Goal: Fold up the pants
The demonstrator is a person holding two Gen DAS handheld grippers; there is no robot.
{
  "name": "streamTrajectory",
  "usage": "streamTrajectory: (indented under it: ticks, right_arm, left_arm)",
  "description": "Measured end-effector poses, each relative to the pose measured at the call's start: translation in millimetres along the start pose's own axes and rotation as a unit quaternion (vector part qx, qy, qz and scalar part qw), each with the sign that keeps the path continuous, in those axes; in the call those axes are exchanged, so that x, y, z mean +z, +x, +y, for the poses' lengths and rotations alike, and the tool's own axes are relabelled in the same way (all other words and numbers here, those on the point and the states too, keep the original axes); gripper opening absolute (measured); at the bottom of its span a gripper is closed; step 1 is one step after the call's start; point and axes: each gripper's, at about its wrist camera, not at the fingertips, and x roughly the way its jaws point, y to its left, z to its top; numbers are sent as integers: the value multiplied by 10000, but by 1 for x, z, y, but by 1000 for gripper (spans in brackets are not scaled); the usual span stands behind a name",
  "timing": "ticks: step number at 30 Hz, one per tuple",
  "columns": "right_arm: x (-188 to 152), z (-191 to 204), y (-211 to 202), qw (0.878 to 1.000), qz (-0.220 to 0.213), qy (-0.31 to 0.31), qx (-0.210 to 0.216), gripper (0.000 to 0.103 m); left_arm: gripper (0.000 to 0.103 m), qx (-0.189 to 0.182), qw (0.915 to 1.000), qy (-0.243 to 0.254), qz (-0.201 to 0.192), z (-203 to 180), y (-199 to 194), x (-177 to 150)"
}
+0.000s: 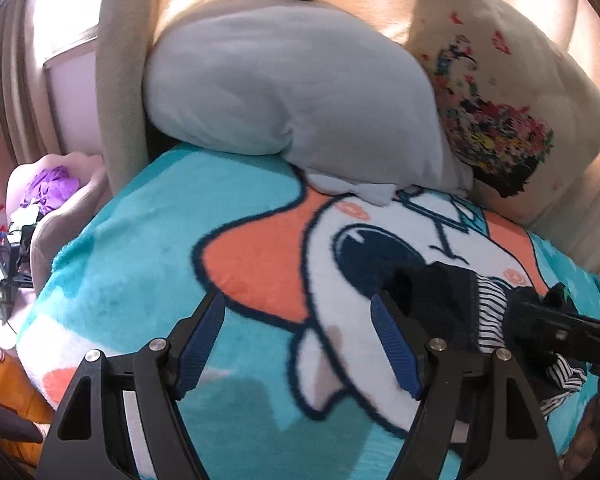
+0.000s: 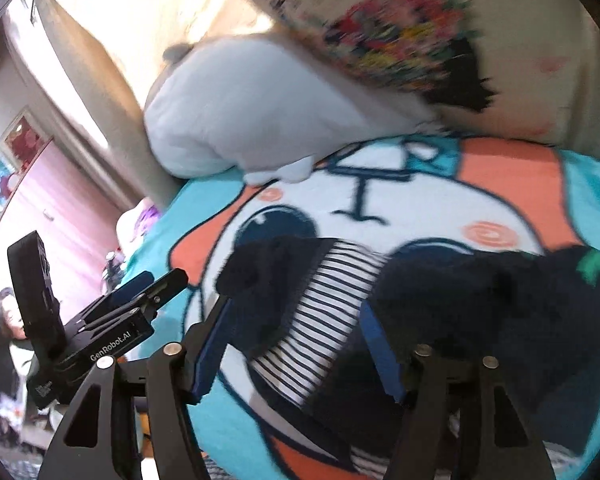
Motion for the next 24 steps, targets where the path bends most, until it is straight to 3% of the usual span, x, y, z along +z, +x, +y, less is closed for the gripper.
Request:
streamTrajectory:
  ticks: [4, 11, 18, 24]
  right_arm:
    - [17, 18, 37, 9986, 446, -271, -98, 72]
    - [28, 52, 88, 9852, 1023, -992, -952, 75]
    - [16, 72, 114, 9626, 1287, -1688, -1681, 83]
    - [15, 65, 119, 9616, 1189, -1682, -1812, 82]
  left_arm:
    - [75, 12, 9999, -134, 83, 11, 4, -1]
    - [75, 52, 9995, -303, 45, 29, 4, 1]
    - [75, 163, 9990, -416, -59, 42, -2, 2]
    - [75, 141, 9988, -454, -129, 45, -8, 3]
